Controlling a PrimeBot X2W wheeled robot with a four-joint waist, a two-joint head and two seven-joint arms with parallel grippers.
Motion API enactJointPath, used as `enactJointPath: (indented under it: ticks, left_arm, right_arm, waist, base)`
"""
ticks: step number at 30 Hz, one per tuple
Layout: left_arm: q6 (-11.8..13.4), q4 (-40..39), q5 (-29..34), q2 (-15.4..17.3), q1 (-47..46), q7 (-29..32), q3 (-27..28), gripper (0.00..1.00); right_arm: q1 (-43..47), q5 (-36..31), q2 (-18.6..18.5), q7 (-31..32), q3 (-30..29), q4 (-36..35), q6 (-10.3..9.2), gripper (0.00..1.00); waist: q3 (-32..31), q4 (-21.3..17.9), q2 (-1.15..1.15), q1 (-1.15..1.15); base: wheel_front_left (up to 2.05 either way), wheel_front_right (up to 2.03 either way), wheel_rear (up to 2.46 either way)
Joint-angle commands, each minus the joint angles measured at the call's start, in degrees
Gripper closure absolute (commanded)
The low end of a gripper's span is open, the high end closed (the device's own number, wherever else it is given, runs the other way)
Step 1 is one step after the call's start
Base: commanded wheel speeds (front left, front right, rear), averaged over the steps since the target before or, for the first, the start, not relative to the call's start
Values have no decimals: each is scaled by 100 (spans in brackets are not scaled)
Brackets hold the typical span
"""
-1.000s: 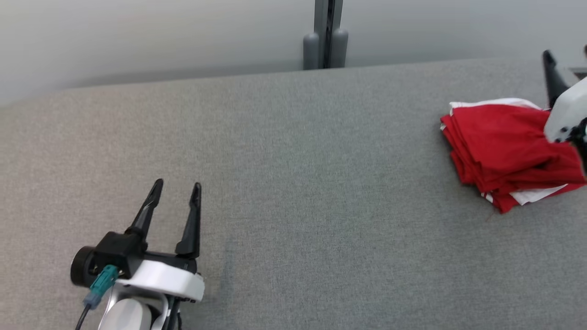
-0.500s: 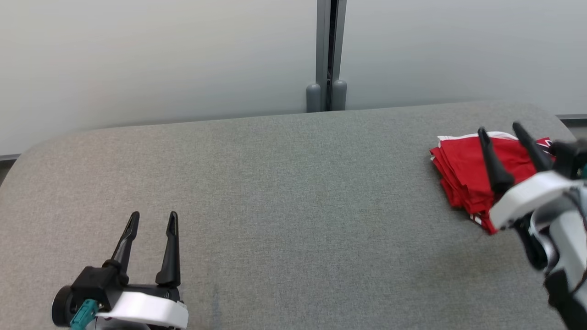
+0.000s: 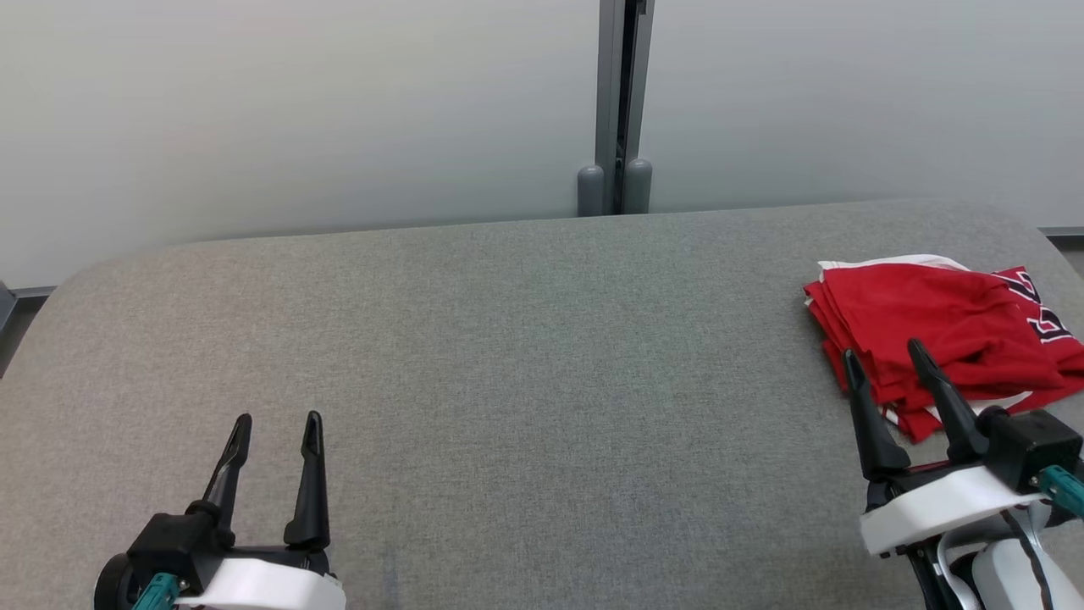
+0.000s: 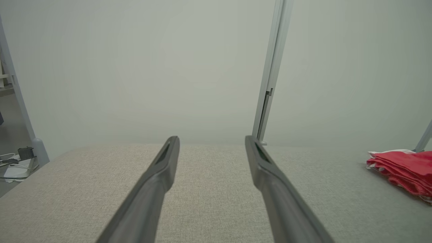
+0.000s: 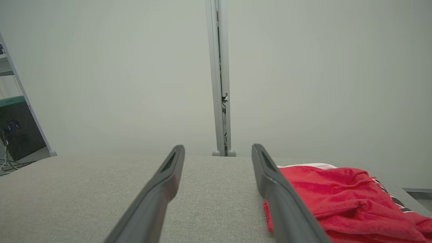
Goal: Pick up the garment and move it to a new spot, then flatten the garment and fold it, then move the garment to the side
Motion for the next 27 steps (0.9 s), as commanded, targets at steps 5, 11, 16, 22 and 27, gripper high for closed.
enactJointPath:
  ticks: [5,11,16,22,27]
  left_arm:
    - [11,30,98,-27,68,-7,88,0]
    - [-24,140,180,-64,72,-8,156,0]
    - [-97,219,215,-91,-5,-8,181,0]
    - [-138,256,243,-116,-44,-8,237,0]
    - [-156,263,278,-128,-54,-8,266,0]
  right_arm:
    - [238,-206,150,-23,-178,-254,1,0]
    - [372,-305,330,-23,-374,-248,1,0]
    - [406,-331,411,-24,-420,-200,1,0]
    - [411,-331,507,-25,-378,-184,1,0]
    - [406,-304,507,-25,-325,-172,1,0]
  waist:
    - [26,43,0,0]
    - [42,107,0,0]
    - [59,130,0,0]
    - [64,116,0,0]
    - [60,106,0,0]
  base:
    - [0,0,0]
    - [0,0,0]
    - [0,0,0]
    - [0,0,0]
    - [0,0,0]
